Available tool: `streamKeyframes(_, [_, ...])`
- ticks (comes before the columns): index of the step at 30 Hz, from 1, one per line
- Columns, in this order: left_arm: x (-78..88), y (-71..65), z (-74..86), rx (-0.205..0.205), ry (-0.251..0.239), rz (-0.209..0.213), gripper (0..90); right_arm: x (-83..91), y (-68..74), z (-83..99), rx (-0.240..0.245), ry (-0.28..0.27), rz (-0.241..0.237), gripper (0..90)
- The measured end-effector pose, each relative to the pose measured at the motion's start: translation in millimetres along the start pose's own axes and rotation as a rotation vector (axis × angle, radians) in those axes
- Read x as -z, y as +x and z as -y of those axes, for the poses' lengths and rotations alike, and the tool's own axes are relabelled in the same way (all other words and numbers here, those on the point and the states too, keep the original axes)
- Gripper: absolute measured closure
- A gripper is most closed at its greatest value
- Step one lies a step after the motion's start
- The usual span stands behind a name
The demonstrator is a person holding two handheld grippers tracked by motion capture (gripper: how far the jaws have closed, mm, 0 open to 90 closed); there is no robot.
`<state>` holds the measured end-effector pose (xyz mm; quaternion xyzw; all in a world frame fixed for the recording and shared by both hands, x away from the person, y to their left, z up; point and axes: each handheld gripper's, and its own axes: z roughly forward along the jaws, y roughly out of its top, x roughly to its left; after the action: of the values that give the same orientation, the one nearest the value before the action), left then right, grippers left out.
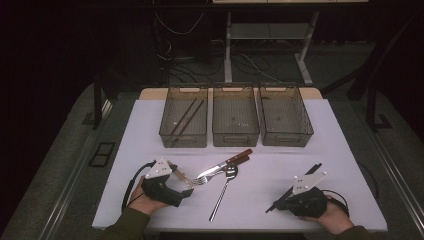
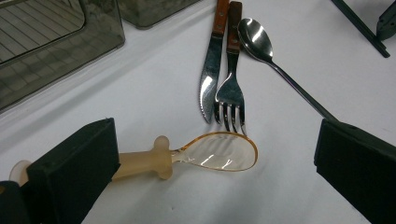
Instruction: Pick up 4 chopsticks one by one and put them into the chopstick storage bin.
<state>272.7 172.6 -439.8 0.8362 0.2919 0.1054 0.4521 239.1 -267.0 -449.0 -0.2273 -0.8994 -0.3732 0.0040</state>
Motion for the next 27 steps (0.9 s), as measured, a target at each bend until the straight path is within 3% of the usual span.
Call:
streamKeyframes(14, [-2.9, -2.4, 0.3, -0.011, -0.013, 0.034, 0.0, -4.5, -4.3, -6.0, -0.014, -0.006, 0.025, 89.8])
streamKeyframes(27, [-3.8, -2.9, 0.0, -0.011, -0.009, 0.032, 0.0, -9.5, -8.7, -12.6, -0.019, -0.017, 0.047, 89.8])
